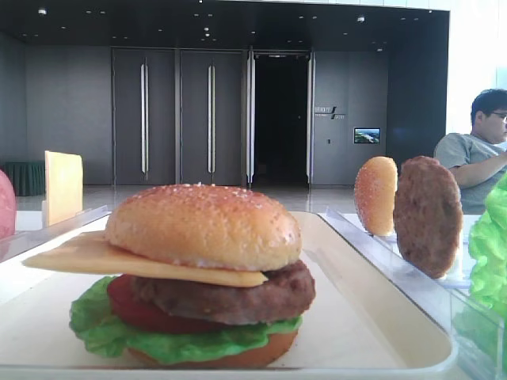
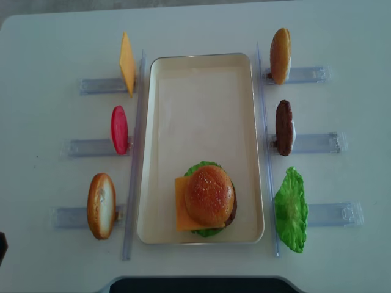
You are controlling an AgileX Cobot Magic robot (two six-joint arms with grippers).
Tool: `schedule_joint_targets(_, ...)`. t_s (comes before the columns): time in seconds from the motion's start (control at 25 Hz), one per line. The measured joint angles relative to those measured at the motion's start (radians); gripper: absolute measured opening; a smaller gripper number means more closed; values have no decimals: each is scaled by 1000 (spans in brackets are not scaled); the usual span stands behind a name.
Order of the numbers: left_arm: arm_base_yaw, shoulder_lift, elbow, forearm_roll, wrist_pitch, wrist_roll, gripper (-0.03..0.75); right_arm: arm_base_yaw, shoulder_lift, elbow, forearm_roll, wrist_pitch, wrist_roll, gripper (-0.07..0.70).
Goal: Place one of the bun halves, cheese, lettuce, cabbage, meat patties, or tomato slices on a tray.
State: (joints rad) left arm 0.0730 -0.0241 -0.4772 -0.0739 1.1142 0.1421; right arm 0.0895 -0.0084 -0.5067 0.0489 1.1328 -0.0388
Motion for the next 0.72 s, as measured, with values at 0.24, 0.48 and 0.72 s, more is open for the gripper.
schedule_joint_targets(0.24, 0, 0, 0, 0, 0, 0, 0, 0, 0, 0, 0, 0, 0, 591)
schedule_joint_targets(0.48, 0, 0, 0, 0, 0, 0, 0, 0, 0, 0, 0, 0, 0, 591)
schedule_joint_targets(0.72, 0, 0, 0, 0, 0, 0, 0, 0, 0, 0, 0, 0, 0, 591)
